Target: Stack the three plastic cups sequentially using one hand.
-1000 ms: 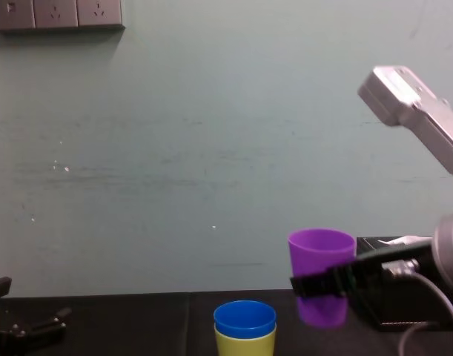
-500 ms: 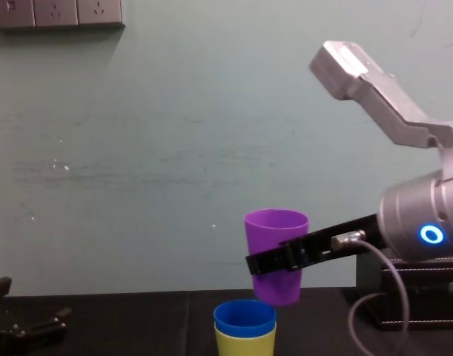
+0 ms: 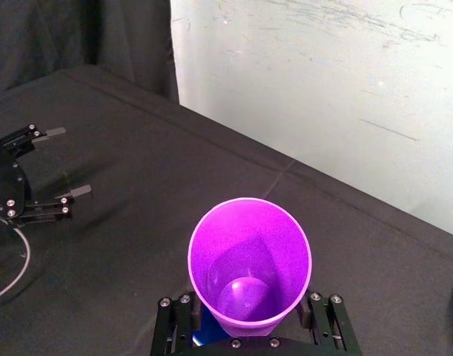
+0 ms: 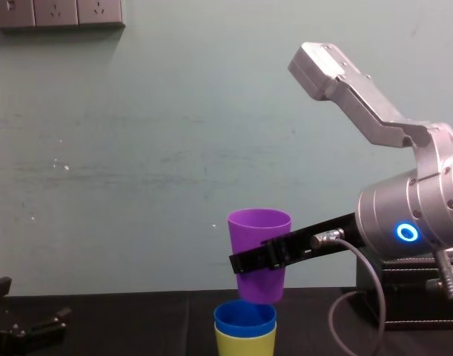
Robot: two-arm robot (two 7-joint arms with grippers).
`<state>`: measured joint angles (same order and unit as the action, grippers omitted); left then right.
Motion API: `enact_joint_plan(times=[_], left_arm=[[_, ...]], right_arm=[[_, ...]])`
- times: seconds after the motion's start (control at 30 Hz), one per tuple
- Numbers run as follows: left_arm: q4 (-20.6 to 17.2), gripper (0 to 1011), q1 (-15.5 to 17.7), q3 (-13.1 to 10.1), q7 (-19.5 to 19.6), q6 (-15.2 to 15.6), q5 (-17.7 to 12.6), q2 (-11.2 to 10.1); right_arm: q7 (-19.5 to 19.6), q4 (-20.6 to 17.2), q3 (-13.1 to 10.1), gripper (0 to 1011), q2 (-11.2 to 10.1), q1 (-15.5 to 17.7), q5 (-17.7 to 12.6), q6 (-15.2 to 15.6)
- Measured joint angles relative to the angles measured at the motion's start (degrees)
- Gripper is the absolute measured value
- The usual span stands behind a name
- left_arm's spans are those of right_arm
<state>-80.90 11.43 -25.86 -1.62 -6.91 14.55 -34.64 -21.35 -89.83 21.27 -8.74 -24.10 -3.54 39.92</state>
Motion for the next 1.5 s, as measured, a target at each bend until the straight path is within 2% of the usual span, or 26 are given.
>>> enact_joint_plan(times=[1.5], left_arm=[[0.0, 1000, 0.0, 0.0, 0.0, 0.0, 0.0, 0.0]], right_arm=[[1.3, 4.5, 2.0, 712, 1.2, -0.6, -1.8, -2.2]])
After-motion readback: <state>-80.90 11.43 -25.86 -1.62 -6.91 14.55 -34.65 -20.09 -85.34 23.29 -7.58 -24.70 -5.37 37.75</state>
